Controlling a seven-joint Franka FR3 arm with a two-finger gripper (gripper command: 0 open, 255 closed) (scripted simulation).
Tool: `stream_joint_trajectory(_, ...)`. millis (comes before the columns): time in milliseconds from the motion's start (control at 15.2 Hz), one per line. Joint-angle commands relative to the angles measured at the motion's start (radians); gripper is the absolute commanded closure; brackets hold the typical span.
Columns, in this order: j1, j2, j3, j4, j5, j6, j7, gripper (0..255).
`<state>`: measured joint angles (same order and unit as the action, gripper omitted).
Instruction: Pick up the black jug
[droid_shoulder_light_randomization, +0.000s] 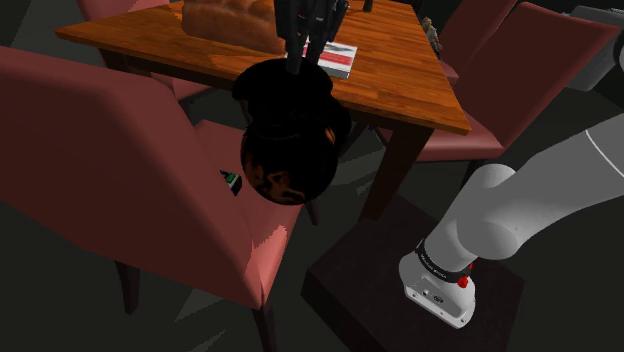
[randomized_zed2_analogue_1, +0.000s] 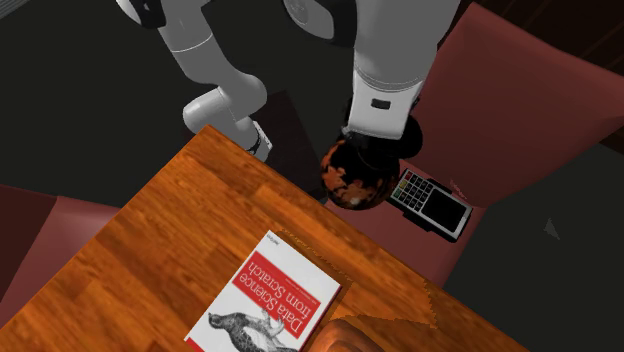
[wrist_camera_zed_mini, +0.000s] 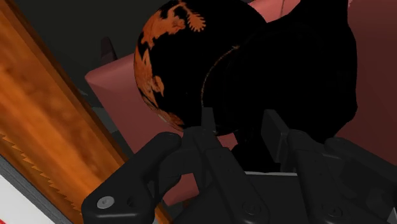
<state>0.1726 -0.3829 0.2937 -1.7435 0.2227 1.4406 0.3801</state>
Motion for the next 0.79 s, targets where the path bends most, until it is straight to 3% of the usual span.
stream_joint_trajectory(0,-0.001,0.012,0.000,0.044,-0.003,-0.027,0.007,255)
stream_joint_trajectory(594,-0.005,0.092,0.007,0.253,-0.018,-0.155,0.039,255)
stream_joint_trajectory(726,-0.005,0.094,0.007,0.257,-0.018,-0.157,0.040,255)
